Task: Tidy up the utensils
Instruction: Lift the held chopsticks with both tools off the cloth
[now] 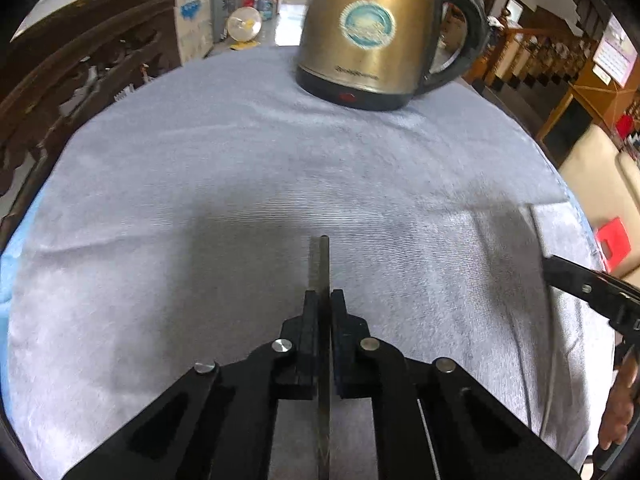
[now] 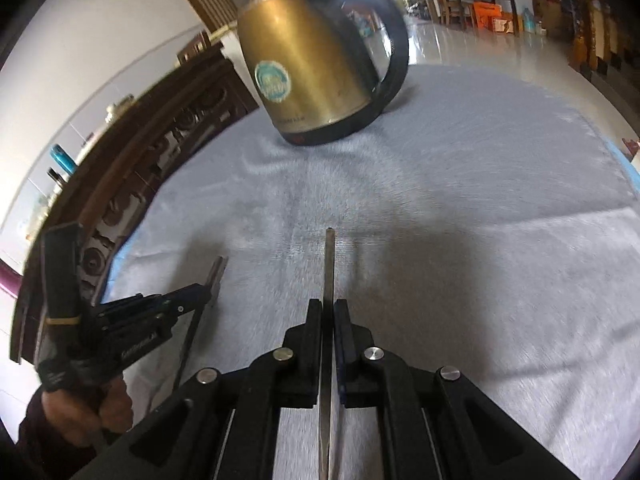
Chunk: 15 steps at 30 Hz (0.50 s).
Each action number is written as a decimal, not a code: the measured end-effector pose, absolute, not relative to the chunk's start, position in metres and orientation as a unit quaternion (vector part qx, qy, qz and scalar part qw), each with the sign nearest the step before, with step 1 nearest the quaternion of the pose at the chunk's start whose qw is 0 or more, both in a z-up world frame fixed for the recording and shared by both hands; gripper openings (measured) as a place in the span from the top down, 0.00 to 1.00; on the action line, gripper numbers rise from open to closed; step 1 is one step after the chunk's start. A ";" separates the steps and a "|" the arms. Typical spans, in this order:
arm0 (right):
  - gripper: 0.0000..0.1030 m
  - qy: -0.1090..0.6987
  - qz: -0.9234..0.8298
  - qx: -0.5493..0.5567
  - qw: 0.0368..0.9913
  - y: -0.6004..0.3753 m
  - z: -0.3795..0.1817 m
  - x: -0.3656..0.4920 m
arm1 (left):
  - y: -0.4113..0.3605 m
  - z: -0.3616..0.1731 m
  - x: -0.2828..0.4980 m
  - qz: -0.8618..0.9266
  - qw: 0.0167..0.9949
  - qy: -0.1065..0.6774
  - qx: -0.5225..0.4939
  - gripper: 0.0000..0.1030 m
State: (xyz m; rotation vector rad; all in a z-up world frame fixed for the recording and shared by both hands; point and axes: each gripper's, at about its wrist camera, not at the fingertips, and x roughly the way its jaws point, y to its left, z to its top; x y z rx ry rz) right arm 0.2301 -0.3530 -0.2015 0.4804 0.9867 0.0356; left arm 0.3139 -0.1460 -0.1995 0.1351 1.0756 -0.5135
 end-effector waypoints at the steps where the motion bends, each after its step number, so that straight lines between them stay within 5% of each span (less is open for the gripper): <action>1: 0.94 0.463 0.014 0.232 0.855 -0.355 -0.199 0.223 | -0.140 -0.194 0.311 -0.238 0.831 0.499 0.060 0.95; 15: 0.94 0.338 -0.016 0.276 0.900 -0.370 -0.138 0.114 | -0.055 -0.102 0.241 -0.210 0.899 0.384 -0.001 0.95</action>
